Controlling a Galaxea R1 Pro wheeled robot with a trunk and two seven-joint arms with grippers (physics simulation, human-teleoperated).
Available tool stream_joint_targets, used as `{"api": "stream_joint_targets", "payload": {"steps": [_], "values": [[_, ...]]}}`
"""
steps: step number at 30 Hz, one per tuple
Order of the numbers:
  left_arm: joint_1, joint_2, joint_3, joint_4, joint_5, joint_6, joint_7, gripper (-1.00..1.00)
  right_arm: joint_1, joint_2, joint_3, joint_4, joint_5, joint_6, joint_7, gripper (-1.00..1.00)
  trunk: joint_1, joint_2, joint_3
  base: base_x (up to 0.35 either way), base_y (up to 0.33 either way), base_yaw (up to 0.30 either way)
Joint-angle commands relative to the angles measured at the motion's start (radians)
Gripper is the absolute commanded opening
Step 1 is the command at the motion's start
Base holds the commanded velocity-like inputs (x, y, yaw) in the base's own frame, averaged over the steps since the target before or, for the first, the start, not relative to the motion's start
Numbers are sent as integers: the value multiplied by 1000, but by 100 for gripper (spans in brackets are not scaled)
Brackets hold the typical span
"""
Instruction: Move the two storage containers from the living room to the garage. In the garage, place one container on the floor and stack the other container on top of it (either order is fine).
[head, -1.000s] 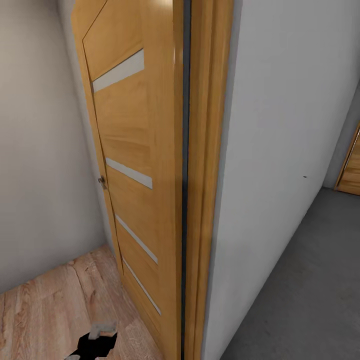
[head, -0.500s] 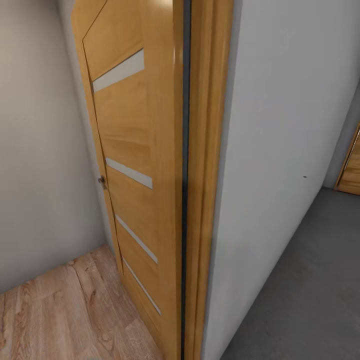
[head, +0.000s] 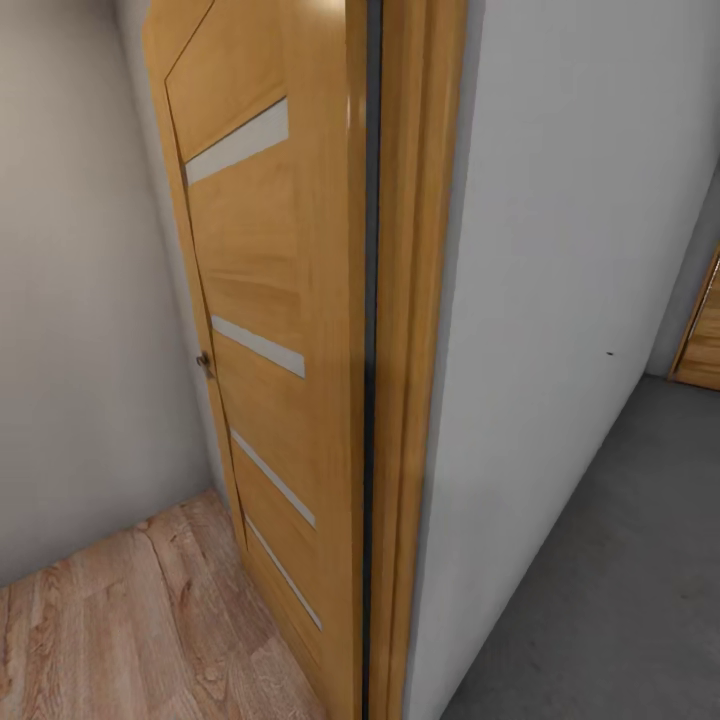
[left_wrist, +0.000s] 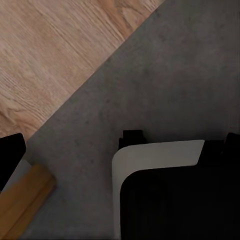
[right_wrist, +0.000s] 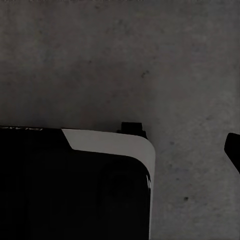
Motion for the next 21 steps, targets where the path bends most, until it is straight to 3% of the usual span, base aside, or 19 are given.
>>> {"api": "stream_joint_targets", "payload": {"steps": [1,9,21], "values": [[4,0,-1,-1,-11,1,-3,100,-1,0,0,1,1,-3,3,100,0,-1,-1,0,0,0],[46,-1,-1,-1,-78,4,-2,100,-1,0,0,1,1,-3,3,100,0,-1,-1,0,0,0],[60,-1,-1,-1,-96,4,-2,100,-1,-1,0,1,1,-5,3,100,0,-1,-1,0,0,3]]}}
